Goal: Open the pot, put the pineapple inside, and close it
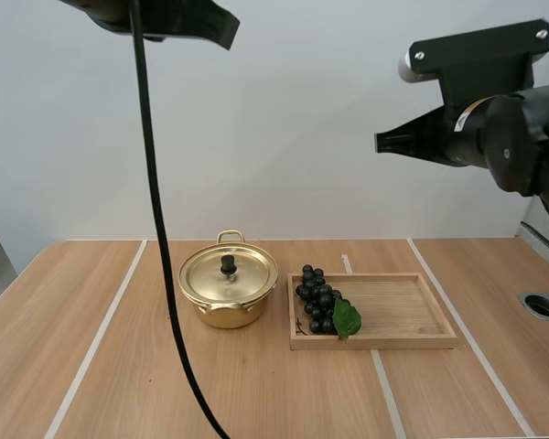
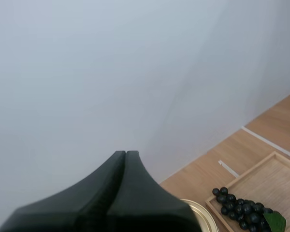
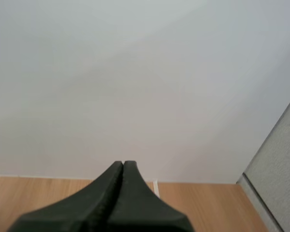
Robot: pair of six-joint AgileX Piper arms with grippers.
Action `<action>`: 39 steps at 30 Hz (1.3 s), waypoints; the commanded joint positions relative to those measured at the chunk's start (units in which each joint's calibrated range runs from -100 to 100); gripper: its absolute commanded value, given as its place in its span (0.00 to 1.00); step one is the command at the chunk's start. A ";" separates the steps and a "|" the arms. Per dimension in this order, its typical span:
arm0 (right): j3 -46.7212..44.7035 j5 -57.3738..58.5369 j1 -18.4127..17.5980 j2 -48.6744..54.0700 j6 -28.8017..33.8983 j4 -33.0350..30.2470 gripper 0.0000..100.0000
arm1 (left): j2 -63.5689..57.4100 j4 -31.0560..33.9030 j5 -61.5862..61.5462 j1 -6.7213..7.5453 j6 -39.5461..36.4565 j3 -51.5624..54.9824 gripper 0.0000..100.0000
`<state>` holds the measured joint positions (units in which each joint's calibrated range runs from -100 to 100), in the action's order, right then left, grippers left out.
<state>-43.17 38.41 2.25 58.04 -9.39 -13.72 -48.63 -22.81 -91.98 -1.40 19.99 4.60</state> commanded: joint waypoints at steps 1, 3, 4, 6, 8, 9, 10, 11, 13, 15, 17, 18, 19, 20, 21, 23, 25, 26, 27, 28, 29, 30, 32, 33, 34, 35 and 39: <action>-0.15 1.57 0.31 5.67 0.10 -1.61 0.00 | -4.57 0.83 2.27 -0.07 -2.66 -0.14 0.00; -0.15 3.39 0.31 8.67 -0.29 -2.20 0.00 | -7.68 1.83 3.14 -0.07 -4.21 -0.04 0.00; -0.15 3.41 0.31 9.79 -0.38 -2.74 0.00 | -9.22 2.39 3.63 -0.07 -5.07 -0.04 0.00; -0.15 3.21 0.31 12.76 -1.10 -3.45 0.00 | -12.14 4.19 4.01 -0.07 -6.53 -0.04 0.00; -0.15 1.98 0.31 15.53 -1.28 -3.95 0.00 | -14.76 6.65 5.69 -0.07 -8.52 0.39 0.00; -0.15 1.15 0.31 16.98 -1.28 -4.10 0.00 | -15.93 7.84 7.09 -0.07 -9.55 1.09 0.00; -0.15 0.56 0.31 18.29 -1.28 -3.94 0.00 | -17.44 9.33 8.87 -0.07 -10.60 2.00 0.00; -0.15 0.45 0.31 19.23 -1.28 -3.63 0.00 | -18.99 10.68 10.52 -0.07 -11.70 3.12 0.00; -0.15 0.22 0.31 20.72 -1.40 -2.41 0.00 | -21.93 13.79 12.96 -0.07 -13.68 5.44 0.00; -0.15 0.66 0.31 21.63 -1.40 -0.48 0.00 | -24.42 16.92 14.12 -0.07 -15.62 8.04 0.00; -0.15 0.66 0.31 21.88 -1.40 2.79 0.00 | -26.32 19.89 14.99 -0.07 -17.79 11.40 0.00; -0.15 0.66 0.31 21.88 -1.40 4.63 0.00 | -27.05 20.99 15.72 -0.07 -18.83 13.33 0.00; -0.15 0.66 0.31 21.88 -1.40 6.72 0.00 | -27.91 21.85 17.00 -0.07 -19.26 15.48 0.00; -0.15 0.66 0.31 21.61 -1.40 9.00 0.00 | -28.52 22.46 18.26 -0.07 -19.25 17.71 0.00; -0.15 0.66 0.31 21.33 -1.40 10.86 0.00 | -29.13 22.81 19.42 -0.07 -19.25 19.91 0.00; -0.15 1.10 0.31 21.07 -1.40 14.21 0.00 | -29.45 24.02 21.74 -0.07 -19.25 24.04 0.00; -0.15 3.76 0.31 21.07 -1.40 16.12 0.00 | -29.45 24.82 25.95 -0.07 -19.16 28.36 0.00; -0.15 5.22 0.31 21.07 -1.40 16.13 0.00 | -29.45 25.20 28.89 -0.07 -19.16 30.90 0.00; -0.15 6.69 0.31 21.07 -1.40 16.22 0.00 | -29.45 25.30 31.55 -0.07 -19.16 33.36 0.00; -0.15 8.62 0.31 21.07 -1.40 16.22 0.00 | -29.45 25.30 34.03 -0.13 -19.16 35.74 0.00; -0.15 10.66 0.31 21.07 -1.40 16.05 0.00 | -29.45 25.30 35.75 -0.29 -19.16 37.93 0.00; -0.15 13.40 0.31 21.07 -1.40 16.06 0.00 | -29.34 25.30 37.80 -0.66 -19.16 40.00 0.00; -0.15 18.59 0.31 21.07 -1.40 16.06 0.00 | -29.34 25.17 41.95 -1.53 -19.25 43.48 0.00; -0.15 20.82 0.31 21.07 -1.40 16.06 0.00 | -29.24 24.99 44.01 -1.79 -19.53 45.16 0.00; -0.15 22.21 0.31 21.07 -1.40 16.06 0.00 | -29.09 24.72 45.16 -2.07 -19.53 46.59 0.00; -0.15 22.58 0.31 21.07 -1.40 16.06 0.00 | -28.97 24.56 45.58 -2.16 -19.53 47.49 0.00; -0.15 22.40 0.31 21.07 -4.17 14.99 0.00 | -29.08 24.30 44.07 -2.16 -19.53 49.84 0.00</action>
<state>-43.17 60.68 2.25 79.08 -11.37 1.98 -77.79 2.00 -49.67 -3.46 1.21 53.37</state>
